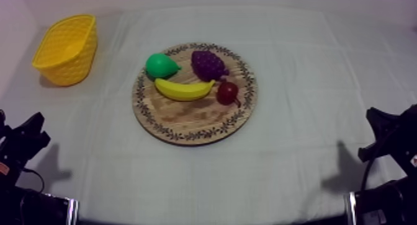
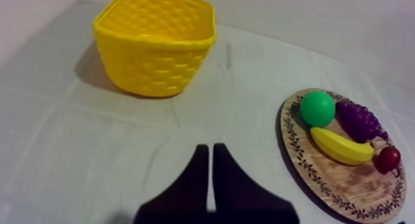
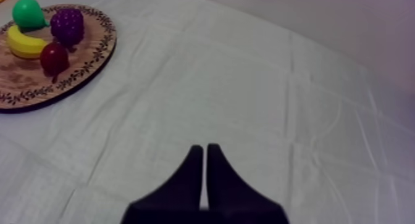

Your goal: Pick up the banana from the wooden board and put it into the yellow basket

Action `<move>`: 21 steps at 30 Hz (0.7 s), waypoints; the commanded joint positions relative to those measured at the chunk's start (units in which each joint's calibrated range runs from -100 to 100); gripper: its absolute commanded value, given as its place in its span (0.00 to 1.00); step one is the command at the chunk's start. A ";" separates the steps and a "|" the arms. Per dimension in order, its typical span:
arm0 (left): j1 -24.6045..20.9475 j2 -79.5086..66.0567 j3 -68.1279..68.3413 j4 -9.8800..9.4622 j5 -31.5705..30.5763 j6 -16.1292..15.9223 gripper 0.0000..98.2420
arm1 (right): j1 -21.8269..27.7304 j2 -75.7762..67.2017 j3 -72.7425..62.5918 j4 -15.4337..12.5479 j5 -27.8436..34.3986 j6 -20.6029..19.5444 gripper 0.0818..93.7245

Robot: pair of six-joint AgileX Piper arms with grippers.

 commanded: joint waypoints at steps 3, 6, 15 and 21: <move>0.01 -0.02 0.02 0.02 0.00 0.01 0.00 | -0.02 -0.01 0.04 0.00 0.07 0.00 0.00; 0.01 -0.02 0.02 0.02 0.00 0.02 0.00 | -0.02 -0.01 0.04 0.00 0.07 0.00 0.00; 0.01 -0.02 0.02 0.02 0.00 -0.04 0.00 | -0.02 -0.01 0.04 0.00 0.07 -0.03 0.00; -0.43 1.17 -1.40 0.31 2.76 2.14 0.00 | -0.02 -0.01 0.04 0.00 0.07 -0.02 0.00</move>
